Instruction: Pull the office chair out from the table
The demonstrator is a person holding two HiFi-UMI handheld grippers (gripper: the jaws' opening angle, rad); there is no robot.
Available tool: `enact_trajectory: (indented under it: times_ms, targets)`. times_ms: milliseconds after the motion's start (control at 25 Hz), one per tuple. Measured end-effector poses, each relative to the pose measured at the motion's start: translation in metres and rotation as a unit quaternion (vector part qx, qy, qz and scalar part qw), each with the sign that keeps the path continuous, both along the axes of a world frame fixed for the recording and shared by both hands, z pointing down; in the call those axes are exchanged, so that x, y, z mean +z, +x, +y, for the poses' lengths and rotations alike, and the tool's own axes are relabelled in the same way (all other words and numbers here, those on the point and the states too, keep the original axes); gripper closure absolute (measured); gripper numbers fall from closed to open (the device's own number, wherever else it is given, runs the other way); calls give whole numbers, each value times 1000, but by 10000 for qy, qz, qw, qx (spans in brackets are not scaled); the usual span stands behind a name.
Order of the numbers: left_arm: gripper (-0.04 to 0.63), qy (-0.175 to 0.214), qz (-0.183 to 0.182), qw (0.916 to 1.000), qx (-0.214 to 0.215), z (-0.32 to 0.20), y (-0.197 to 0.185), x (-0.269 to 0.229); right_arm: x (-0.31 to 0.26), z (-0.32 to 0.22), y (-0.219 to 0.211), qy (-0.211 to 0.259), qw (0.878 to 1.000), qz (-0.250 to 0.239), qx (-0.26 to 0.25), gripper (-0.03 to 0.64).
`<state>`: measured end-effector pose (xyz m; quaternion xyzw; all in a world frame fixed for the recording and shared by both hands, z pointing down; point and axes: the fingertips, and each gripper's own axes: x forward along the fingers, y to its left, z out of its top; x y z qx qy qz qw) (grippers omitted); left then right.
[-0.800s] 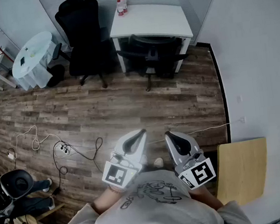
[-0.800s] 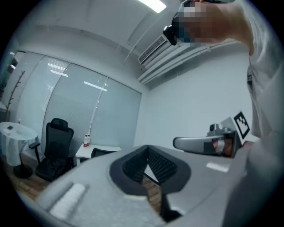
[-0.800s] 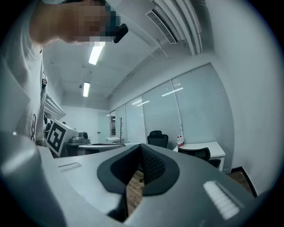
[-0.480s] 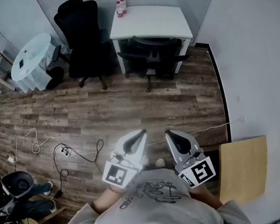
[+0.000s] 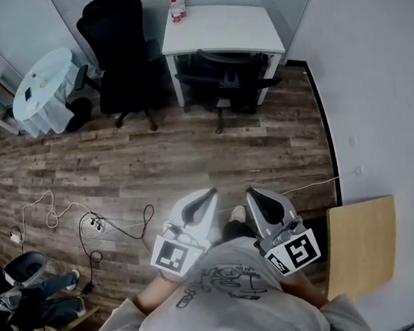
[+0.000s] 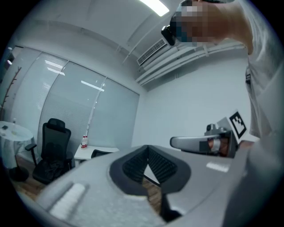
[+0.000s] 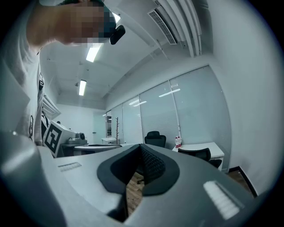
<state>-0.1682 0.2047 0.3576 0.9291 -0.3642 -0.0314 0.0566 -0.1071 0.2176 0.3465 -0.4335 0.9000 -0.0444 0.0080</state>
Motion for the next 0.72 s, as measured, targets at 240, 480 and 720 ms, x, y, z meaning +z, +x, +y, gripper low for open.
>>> enact_trajectory:
  times_ms: [240, 480, 720]
  targets:
    - [592, -34, 11, 10000, -28, -9, -1, 6, 3, -9, -3, 23, 10000, -20, -44, 611]
    - [594, -17, -45, 10000, -87, -35, 9, 6, 7, -36, 10, 8, 10000, -41, -73, 611]
    - [593, 6, -97, 9999, -98, -79, 29, 13, 12, -79, 33, 49, 10000, 0, -52, 611]
